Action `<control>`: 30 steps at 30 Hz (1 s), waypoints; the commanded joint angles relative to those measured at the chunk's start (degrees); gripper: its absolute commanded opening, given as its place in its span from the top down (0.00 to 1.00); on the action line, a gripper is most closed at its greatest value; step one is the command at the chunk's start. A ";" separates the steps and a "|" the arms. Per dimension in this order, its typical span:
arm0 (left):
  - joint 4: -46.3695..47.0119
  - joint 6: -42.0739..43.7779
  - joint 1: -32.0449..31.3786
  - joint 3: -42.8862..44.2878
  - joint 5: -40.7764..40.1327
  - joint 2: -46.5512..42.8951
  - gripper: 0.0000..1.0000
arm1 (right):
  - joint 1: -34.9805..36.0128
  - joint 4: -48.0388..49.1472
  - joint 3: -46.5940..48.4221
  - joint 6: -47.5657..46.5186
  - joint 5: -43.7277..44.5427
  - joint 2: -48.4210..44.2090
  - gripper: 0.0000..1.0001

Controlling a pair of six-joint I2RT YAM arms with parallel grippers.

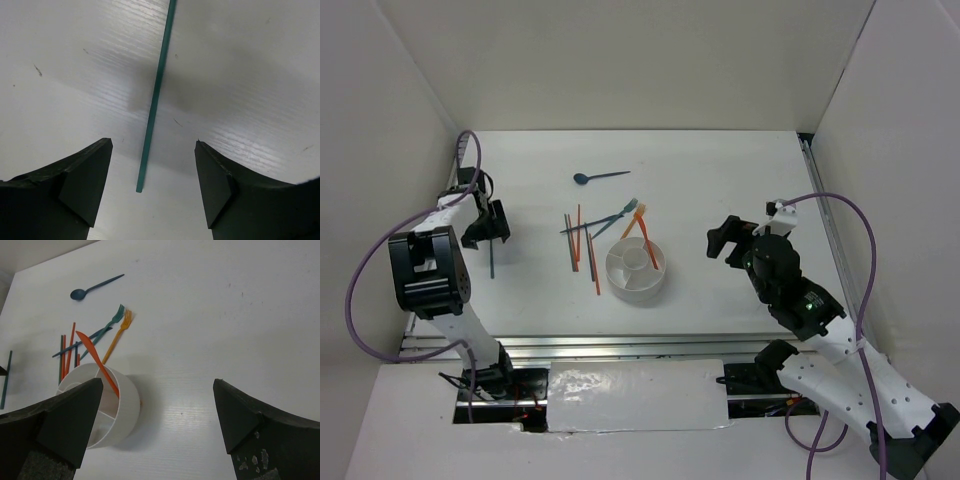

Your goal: Sort the eating utensils into containers

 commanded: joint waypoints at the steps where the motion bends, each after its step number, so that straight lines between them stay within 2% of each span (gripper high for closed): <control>1: 0.48 0.71 1.48 -0.32 1.18 1.42 0.23 | -0.22 3.03 0.94 -0.71 0.04 -0.65 0.00; 7: 1.27 0.53 2.98 -0.32 2.67 3.36 0.25 | -0.31 2.94 0.67 -0.18 1.36 -1.18 0.00; 11: 1.97 0.44 3.07 0.82 5.74 6.61 0.31 | -0.31 3.03 1.28 -0.71 0.92 -0.65 0.00; 15: 2.41 0.01 3.07 1.52 5.23 9.06 0.40 | -0.31 2.33 1.82 -0.71 1.36 -0.56 0.00; 18: 3.11 -0.08 3.15 1.44 5.22 10.12 0.48 | -0.40 2.42 1.73 -0.53 0.92 -0.82 0.00; 20: 3.03 -0.17 3.07 1.70 5.57 11.09 0.61 | -0.31 2.42 1.81 -0.27 0.84 -0.65 0.00; 21: 2.86 -0.17 3.15 1.87 5.92 11.27 0.63 | -0.48 2.24 1.90 -0.18 0.84 -0.47 0.00; 22: 2.68 -0.35 3.15 2.31 6.01 11.62 0.84 | -0.31 2.15 2.08 0.17 0.84 -0.47 0.00; 23: 2.50 -0.35 3.07 2.58 6.10 12.06 0.96 | -0.40 2.06 2.17 0.08 0.75 -0.38 0.00; 24: 2.24 -0.35 3.07 3.01 6.45 12.32 1.00 | -0.31 2.06 2.25 0.17 0.66 -0.38 0.00; 30: 0.75 -0.17 3.07 5.04 9.96 11.19 1.00 | -0.31 1.36 2.34 0.43 0.92 -1.09 0.00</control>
